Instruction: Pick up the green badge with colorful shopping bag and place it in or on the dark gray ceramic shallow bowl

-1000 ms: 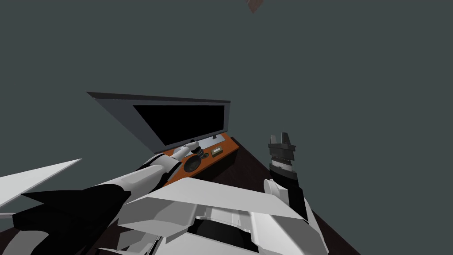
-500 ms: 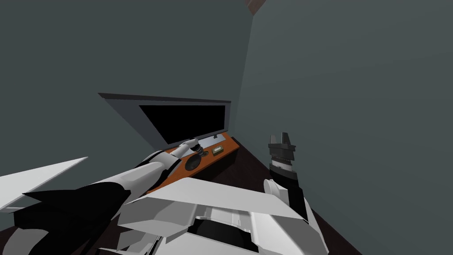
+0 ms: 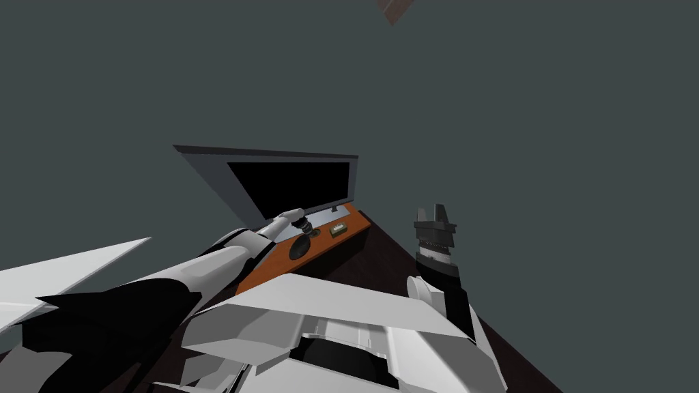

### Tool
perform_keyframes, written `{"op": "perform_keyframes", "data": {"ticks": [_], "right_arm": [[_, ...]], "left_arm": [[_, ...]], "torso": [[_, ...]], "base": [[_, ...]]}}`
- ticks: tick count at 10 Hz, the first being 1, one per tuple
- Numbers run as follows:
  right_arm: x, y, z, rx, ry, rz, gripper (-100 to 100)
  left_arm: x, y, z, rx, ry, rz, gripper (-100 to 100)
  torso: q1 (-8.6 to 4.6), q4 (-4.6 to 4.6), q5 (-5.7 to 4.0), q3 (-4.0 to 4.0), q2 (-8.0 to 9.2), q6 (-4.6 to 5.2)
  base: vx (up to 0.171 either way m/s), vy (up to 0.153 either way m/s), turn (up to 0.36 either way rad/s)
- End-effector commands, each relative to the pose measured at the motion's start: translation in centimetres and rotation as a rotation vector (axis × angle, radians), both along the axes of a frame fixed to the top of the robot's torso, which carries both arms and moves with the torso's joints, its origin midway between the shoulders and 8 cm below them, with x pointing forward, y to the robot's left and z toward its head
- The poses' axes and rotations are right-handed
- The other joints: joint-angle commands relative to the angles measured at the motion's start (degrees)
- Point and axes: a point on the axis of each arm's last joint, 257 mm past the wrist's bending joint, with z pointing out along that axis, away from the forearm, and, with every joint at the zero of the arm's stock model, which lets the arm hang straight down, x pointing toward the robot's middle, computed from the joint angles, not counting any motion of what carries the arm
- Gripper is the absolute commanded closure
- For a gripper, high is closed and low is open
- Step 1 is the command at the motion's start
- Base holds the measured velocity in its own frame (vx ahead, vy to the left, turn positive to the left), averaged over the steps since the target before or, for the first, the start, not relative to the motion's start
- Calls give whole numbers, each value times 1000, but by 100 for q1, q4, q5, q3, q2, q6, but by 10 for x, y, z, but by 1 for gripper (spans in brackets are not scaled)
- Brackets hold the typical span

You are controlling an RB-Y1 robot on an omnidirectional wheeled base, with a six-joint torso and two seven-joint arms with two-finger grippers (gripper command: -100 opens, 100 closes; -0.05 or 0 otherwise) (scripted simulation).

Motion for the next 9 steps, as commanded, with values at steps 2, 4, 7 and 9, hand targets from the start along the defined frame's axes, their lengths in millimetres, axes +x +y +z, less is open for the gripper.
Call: {"op": "perform_keyframes", "data": {"ticks": [2, 4, 7, 9], "right_arm": [[0, 0, 0, 0, 0, 0, 0], [0, 0, 0, 0, 0, 0, 0], [0, 0, 0, 0, 0, 0, 0], [0, 0, 0, 0, 0, 0, 0]], "left_arm": [[6, 7, 19, -1, 7, -6, 100], [9, 12, 32, 0, 9, -11, 100], [13, 19, 53, 3, 14, -20, 100], [13, 20, 55, 5, 11, -21, 100]], "torso": [[-4, -5, 3, -5, -5, 1], [1, -4, 2, 0, 5, -5], [4, -9, 6, -5, -2, -5], [3, -8, 4, -3, 1, -5]], "base": [[-61, 20, 18], [-80, 33, 26], [-64, 34, 25], [-50, 23, 18]]}}
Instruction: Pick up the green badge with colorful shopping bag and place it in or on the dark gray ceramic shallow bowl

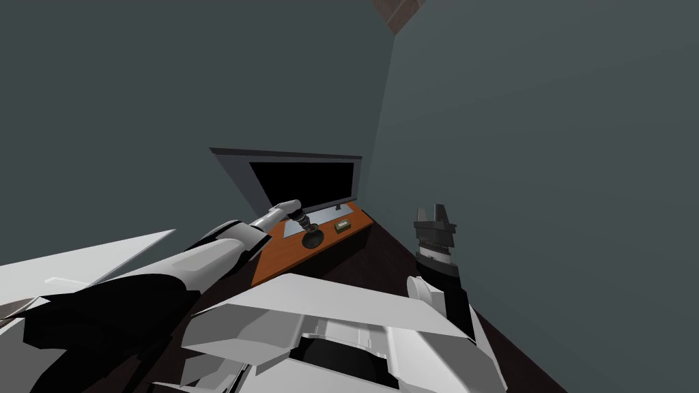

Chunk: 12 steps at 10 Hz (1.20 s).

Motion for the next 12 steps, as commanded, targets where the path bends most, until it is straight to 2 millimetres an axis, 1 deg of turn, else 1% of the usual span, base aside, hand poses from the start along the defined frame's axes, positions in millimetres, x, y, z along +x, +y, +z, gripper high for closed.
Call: {"op": "perform_keyframes", "data": {"ticks": [1, 5, 6, 7, 8, 9, 10, 11, 12], "right_arm": [[0, 0, 0, 0, 0, 0, 0], [0, 0, 0, 0, 0, 0, 0], [0, 0, 0, 0, 0, 0, 0], [0, 0, 0, 0, 0, 0, 0], [0, 0, 0, 0, 0, 0, 0], [0, 0, 0, 0, 0, 0, 0], [0, 0, 0, 0, 0, 0, 0], [0, 0, 0, 0, 0, 0, 0], [0, 0, 0, 0, 0, 0, 0]], "left_arm": [[0, 0, 0, 0, 0, 0, -100], [0, 0, 0, 0, 0, 0, -100], [0, 0, 0, 0, 0, 0, 0], [6, -14, 7, -7, -5, -21, -100], [6, -12, 6, -1, -4, -22, -100], [12, -28, 13, -14, -10, -41, -100], [12, -24, 13, -1, -9, -41, -100], [17, -40, 20, -19, -15, -58, -100], [17, -35, 19, 0, -12, -57, -100]], "torso": [[0, 0, 0, 0, 0, 0], [-7, -5, -2, -12, -19, 1], [-7, -5, -2, -12, -20, 1], [-7, -5, -2, -12, -20, 1], [-4, -5, -1, -12, -20, 1], [-2, -5, -1, -12, -20, 0], [0, -5, -1, -12, -20, 0], [-1, -5, 0, -12, -19, 1], [0, -5, 0, -12, -19, 1]], "base": [[-7, 3, 0], [0, 0, 0], [0, 0, 0], [-3, 17, 57], [-2, 17, 35], [-4, 23, 70], [-5, 19, 26], [-5, 26, 68], [-3, 18, 21]]}}
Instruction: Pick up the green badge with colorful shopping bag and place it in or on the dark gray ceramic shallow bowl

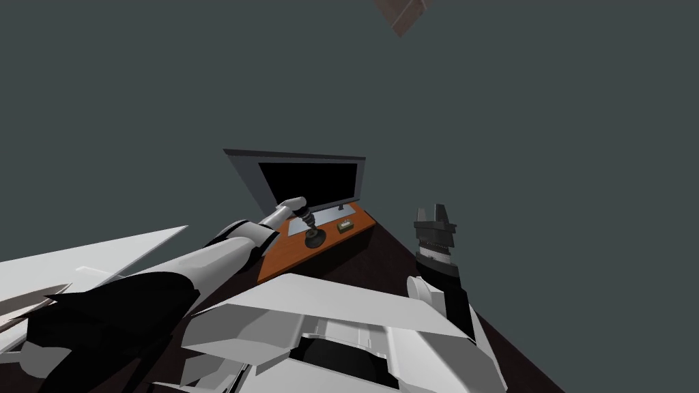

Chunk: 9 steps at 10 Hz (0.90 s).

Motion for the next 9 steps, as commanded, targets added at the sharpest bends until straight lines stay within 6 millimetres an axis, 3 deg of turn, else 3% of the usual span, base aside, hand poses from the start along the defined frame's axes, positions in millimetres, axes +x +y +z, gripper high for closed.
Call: {"op": "perform_keyframes", "data": {"ticks": [1, 2, 3, 4, 5, 6, 7, 8, 9], "right_arm": [[0, 0, 0, 0, 0, 0, 0], [0, 0, 0, 0, 0, 0, 0], [0, 0, 0, 0, 0, 0, 0], [0, 0, 0, 0, 0, 0, 0], [0, 0, 0, 0, 0, 0, 0], [0, 0, 0, 0, 0, 0, 0], [0, 0, 0, 0, 0, 0, 0], [0, 0, 0, 0, 0, 0, 0], [0, 0, 0, 0, 0, 0, 0]], "left_arm": [[4, -15, 9, -11, -4, -17, -100], [4, -10, 8, 8, -2, -14, -100], [8, -25, 16, -11, -7, -28, -100], [8, -19, 14, 9, -5, -25, -100], [12, -34, 22, -10, -8, -37, -100], [12, -28, 21, 11, -6, -33, -100], [15, -42, 28, -8, -8, -43, -100], [14, -36, 27, 12, -6, -39, -100], [17, -49, 35, -8, -7, -46, -100]], "torso": [[0, 0, 0, 0, 0, 0], [1, 0, 0, 0, 0, -1], [0, 0, 0, 0, 1, 0], [1, 0, 0, 0, 1, -1], [0, 0, 0, 0, 0, 0], [1, 0, 0, 1, 1, -1], [0, 0, 0, 0, 1, 0], [1, 0, 0, 0, 0, -1], [-1, 0, 0, 0, 0, 0]], "base": [[-3, 22, 59], [-4, 17, 24], [-5, 23, 59], [-2, 17, 32], [-4, 24, 71], [-4, 17, 24], [-3, 22, 51], [-1, 16, 27], [-4, 21, 72]]}}
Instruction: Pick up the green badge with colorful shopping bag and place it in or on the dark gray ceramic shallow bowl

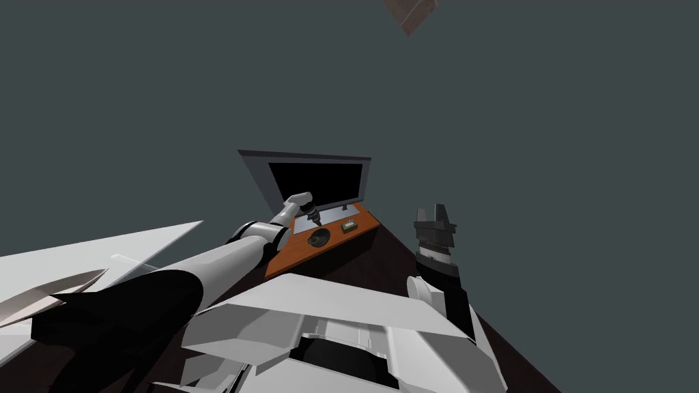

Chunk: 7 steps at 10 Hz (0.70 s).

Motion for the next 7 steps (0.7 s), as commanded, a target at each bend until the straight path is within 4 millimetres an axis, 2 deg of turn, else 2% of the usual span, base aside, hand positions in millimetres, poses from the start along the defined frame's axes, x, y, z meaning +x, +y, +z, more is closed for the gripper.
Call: {"op": "perform_keyframes", "data": {"ticks": [1, 2, 3, 4, 6, 7], "right_arm": [[0, 0, 0, 0, 0, 0, 0], [0, 0, 0, 0, 0, 0, 0], [0, 0, 0, 0, 0, 0, 0], [0, 0, 0, 0, 0, 0, 0], [0, 0, 0, 0, 0, 0, 0], [0, 0, 0, 0, 0, 0, 0]], "left_arm": [[-1, -2, 1, 15, 4, 1, -100], [1, -15, 9, -6, 4, -5, -100], [1, -9, 7, 16, 6, 1, -100], [2, -21, 14, -3, 9, -4, -100], [1, -17, 12, 9, 9, 0, -100], [1, -16, 12, 11, 10, 0, 0]], "torso": [[0, 0, 0, 0, 0, 0], [-1, -1, 0, 0, 0, 1], [0, 0, 0, 1, 1, 0], [0, 0, 1, 0, 0, 0], [0, 0, 0, 0, 0, 1], [-3, -1, 0, 0, 0, 1]], "base": [[-2, 16, 23], [-4, 22, 59], [-1, 19, 27], [-1, 22, 60], [-1, 12, 16], [0, 0, 0]]}}
